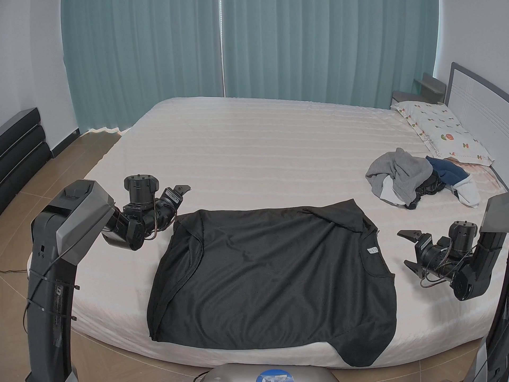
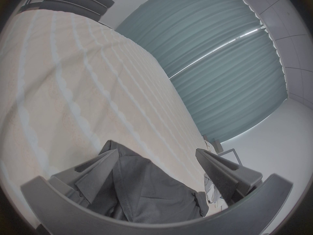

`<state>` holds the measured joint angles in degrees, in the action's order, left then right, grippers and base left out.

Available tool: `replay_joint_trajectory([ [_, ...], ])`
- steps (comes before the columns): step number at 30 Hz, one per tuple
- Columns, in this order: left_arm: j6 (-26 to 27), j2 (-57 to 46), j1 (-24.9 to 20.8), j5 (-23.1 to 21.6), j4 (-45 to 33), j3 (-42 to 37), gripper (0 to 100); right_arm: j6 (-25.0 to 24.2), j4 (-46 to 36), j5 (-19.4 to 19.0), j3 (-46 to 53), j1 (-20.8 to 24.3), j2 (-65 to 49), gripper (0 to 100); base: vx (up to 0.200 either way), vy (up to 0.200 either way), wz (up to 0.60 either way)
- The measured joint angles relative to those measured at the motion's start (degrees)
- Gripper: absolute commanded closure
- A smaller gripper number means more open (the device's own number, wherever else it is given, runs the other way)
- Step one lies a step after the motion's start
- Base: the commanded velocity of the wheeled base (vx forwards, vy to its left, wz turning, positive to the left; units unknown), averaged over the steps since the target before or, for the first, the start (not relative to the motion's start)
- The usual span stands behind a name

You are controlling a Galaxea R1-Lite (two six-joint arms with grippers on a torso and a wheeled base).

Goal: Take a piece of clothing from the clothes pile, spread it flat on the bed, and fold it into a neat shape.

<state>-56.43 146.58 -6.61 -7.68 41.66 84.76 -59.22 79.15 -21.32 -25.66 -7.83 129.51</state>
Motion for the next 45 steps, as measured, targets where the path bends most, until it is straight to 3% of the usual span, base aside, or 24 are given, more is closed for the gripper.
replay_joint_trajectory([
  [13,0.16,0.37,-1.6,1.17,-0.49,-3.86,0,0.73,9.64,-0.22,3.69,0.61,4.01,0,0.0,0.0,0.0],
  [22,0.88,-0.79,-2.71,2.21,-0.5,-7.58,0,1.85,9.8,-0.21,4.94,1.02,5.99,0,0.0,0.0,0.0],
  [45,3.78,1.19,-3.34,2.0,-4.0,-3.49,0,2.62,9.83,-0.21,5.08,1.16,6.62,0,0.0,0.0,0.0],
])
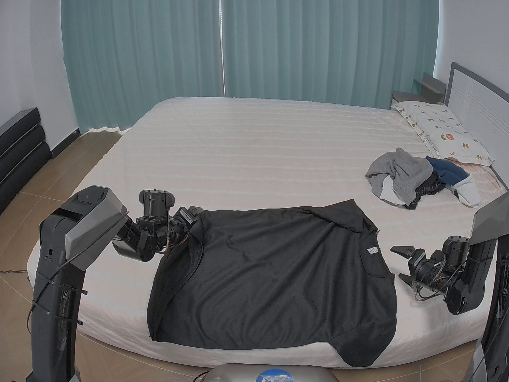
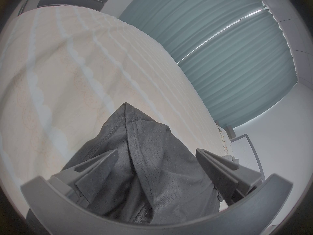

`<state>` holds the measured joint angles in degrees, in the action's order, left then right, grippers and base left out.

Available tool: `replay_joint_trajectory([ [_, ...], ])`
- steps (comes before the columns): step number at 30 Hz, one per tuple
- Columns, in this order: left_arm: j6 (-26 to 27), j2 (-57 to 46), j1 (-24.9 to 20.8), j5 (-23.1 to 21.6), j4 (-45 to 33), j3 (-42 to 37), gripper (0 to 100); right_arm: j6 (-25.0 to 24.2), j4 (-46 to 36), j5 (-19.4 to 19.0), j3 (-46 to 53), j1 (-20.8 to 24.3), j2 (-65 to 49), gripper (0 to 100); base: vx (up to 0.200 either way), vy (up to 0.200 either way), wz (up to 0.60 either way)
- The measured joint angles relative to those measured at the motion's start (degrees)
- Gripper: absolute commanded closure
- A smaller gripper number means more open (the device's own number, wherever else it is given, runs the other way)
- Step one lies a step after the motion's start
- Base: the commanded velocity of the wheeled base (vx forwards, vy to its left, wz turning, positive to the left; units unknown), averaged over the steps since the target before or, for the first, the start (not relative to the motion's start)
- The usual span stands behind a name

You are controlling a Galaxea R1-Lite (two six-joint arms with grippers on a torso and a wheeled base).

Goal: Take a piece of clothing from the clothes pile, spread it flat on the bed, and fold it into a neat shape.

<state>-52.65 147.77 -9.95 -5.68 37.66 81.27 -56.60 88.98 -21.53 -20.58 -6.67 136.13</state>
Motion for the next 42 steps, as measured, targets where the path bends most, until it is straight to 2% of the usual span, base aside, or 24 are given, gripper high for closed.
replay_joint_trajectory([
  [10,0.0,1.23,-0.28,0.05,-0.05,2.54,0,0.0,0.0,0.1,0.0,0.23,0.06,0,0.0,0.0,0.0],
  [11,0.0,1.38,-0.33,0.05,-0.07,2.73,100,0.02,0.0,0.1,0.0,0.28,0.09,0,0.0,0.0,0.0],
  [20,-0.06,2.74,0.09,1.06,0.0,5.13,100,0.06,0.0,0.21,0.0,0.33,0.13,0,0.0,0.0,0.0],
  [26,-0.28,4.51,0.94,6.08,1.16,10.7,100,0.09,0.0,0.21,0.0,0.37,0.15,0,0.0,0.0,0.0],
  [32,-0.34,8.13,1.52,10.68,5.83,18.72,100,0.09,0.0,0.29,0.0,0.45,0.17,0,0.0,0.0,0.0],
  [42,-0.37,12.24,2.67,11.56,7.61,23.49,100,0.09,0.0,0.49,0.0,0.67,0.3,0,0.0,0.0,0.0],
])
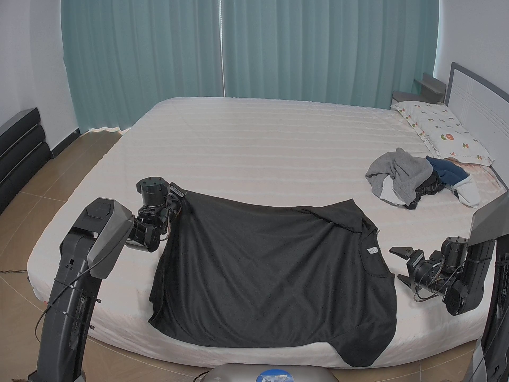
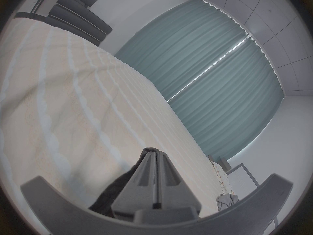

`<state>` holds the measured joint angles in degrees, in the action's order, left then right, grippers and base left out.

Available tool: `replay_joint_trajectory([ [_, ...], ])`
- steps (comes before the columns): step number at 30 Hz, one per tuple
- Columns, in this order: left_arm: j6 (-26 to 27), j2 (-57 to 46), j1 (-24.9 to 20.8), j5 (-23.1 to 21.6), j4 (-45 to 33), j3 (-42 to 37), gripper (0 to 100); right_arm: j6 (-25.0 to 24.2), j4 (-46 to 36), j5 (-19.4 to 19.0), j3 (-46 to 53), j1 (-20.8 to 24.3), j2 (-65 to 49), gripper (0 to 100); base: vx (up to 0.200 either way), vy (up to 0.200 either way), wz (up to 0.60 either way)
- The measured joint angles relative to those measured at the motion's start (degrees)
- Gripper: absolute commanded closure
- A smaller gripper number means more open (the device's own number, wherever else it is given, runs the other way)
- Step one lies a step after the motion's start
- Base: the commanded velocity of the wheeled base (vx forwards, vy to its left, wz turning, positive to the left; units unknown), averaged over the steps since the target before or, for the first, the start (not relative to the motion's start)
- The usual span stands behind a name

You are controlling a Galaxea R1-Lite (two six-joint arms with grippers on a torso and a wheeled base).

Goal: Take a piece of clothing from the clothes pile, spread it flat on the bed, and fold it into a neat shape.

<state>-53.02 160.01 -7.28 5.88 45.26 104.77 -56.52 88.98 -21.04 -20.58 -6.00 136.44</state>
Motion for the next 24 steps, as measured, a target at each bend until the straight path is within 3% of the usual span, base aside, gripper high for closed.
replay_joint_trajectory([
  [5,0.17,0.62,0.21,0.06,-0.43,0.24,100,0.0,0.0,0.05,0.0,0.1,0.17,0,0.0,0.0,0.0],
  [6,0.17,0.68,0.3,0.06,-0.68,0.26,0,0.0,0.0,0.05,0.0,0.1,0.17,0,0.0,0.0,0.0],
  [17,0.39,0.95,0.56,1.6,-1.23,0.13,0,0.0,-0.02,0.05,0.0,0.1,0.26,0,0.0,0.0,0.0],
  [24,0.35,-0.8,1.39,1.73,-0.82,-5.42,0,0.0,0.0,0.02,0.05,0.11,0.26,0,0.0,0.0,0.0],
])
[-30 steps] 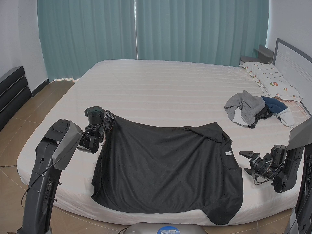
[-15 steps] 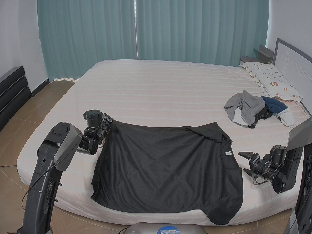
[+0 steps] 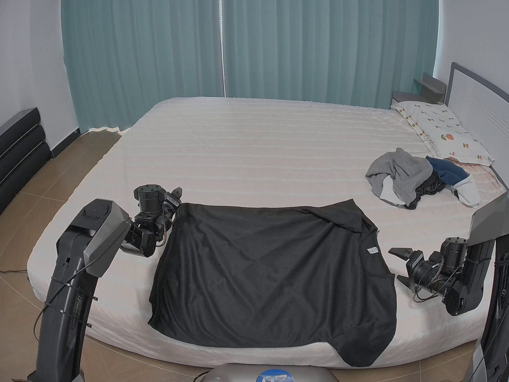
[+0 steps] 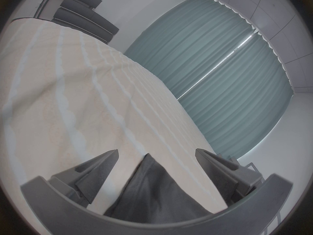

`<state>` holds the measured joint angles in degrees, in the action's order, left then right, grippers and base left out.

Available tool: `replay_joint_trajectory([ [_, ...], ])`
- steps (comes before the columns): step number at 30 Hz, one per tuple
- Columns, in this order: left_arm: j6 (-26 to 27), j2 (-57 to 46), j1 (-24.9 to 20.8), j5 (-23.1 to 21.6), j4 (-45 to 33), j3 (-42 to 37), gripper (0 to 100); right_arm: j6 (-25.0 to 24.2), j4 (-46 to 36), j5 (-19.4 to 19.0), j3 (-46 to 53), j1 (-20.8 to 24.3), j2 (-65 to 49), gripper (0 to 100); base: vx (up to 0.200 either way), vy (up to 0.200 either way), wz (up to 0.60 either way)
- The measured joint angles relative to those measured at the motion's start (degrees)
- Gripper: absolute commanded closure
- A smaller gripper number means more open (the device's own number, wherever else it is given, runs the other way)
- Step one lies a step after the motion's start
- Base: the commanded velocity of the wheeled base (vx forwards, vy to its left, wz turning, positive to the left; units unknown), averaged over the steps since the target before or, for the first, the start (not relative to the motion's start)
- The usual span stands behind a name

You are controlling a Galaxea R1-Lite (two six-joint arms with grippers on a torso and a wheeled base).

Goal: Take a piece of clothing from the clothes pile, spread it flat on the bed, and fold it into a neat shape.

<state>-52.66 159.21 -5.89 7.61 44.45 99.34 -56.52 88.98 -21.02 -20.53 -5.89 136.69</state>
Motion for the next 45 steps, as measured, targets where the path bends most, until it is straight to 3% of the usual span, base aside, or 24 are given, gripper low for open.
replay_joint_trajectory([
  [17,-0.82,-12.74,1.6,-2.63,9.06,-25.53,0,0.0,0.0,-0.05,-0.02,-0.01,0.0,0,-0.012,0.0,0.0],
  [25,-0.87,-18.69,3.25,-5.72,14.02,-43.3,0,0.05,0.0,-0.05,0.02,-0.06,0.02,0,-0.05,0.0,0.0],
  [37,-0.24,-24.56,3.35,-12.2,37.04,-73.46,0,0.66,0.0,-0.06,0.06,-0.01,0.05,0,0.0,0.0,0.0],
  [45,7.97,-25.25,-0.44,-13.43,39.78,-85.04,0,0.85,0.0,-0.06,0.13,-0.01,0.13,0,0.0,0.0,0.0],
])
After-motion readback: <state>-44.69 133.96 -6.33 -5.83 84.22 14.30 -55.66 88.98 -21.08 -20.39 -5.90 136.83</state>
